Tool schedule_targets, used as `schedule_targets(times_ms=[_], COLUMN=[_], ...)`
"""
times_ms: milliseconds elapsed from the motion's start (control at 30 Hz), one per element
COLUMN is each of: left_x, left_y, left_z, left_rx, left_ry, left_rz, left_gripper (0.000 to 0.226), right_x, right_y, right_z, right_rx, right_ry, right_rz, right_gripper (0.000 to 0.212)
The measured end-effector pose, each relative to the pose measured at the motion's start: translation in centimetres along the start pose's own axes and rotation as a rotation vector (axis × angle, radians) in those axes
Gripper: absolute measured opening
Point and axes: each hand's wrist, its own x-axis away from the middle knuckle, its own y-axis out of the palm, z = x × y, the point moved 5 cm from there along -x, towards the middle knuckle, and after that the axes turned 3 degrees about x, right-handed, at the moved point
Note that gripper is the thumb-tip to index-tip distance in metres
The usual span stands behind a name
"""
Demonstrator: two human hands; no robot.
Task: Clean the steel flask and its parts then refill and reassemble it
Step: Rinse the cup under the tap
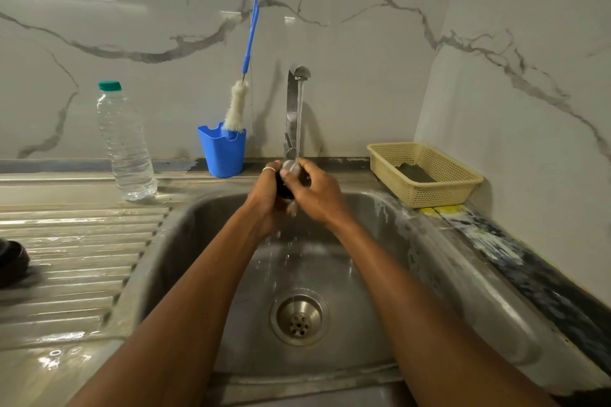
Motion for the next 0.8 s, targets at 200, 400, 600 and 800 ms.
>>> schedule_targets(times_ms=[200, 400, 600, 800], left_x=[0.0, 0.6, 0.6, 0.1], left_y=[-0.3, 0.0, 0.5, 0.0], left_z=[-0.3, 0.3, 0.4, 0.0], left_rx=[-0.268, -0.567, -0.504, -0.403], left_ry=[-0.081, 0.06, 0.037, 0.0], left_rz=[0.105, 0.125, -0.064, -0.005], left_gripper=[0.072, 0.076, 0.075, 0.065], right_x=[0.0, -0.3, 0.9, 0.2], right_y=[-0.6, -0.4, -0.1, -1.5], right_z=[0.0, 1.8, 1.3, 0.4], right_rx=[0.094, -0.07, -0.484, 0.077], right_ry=[0.052, 0.441, 0.605, 0.277], right_rz=[0.052, 0.061, -0.033, 0.127], right_gripper=[0.037, 0.021, 0.017, 0.025])
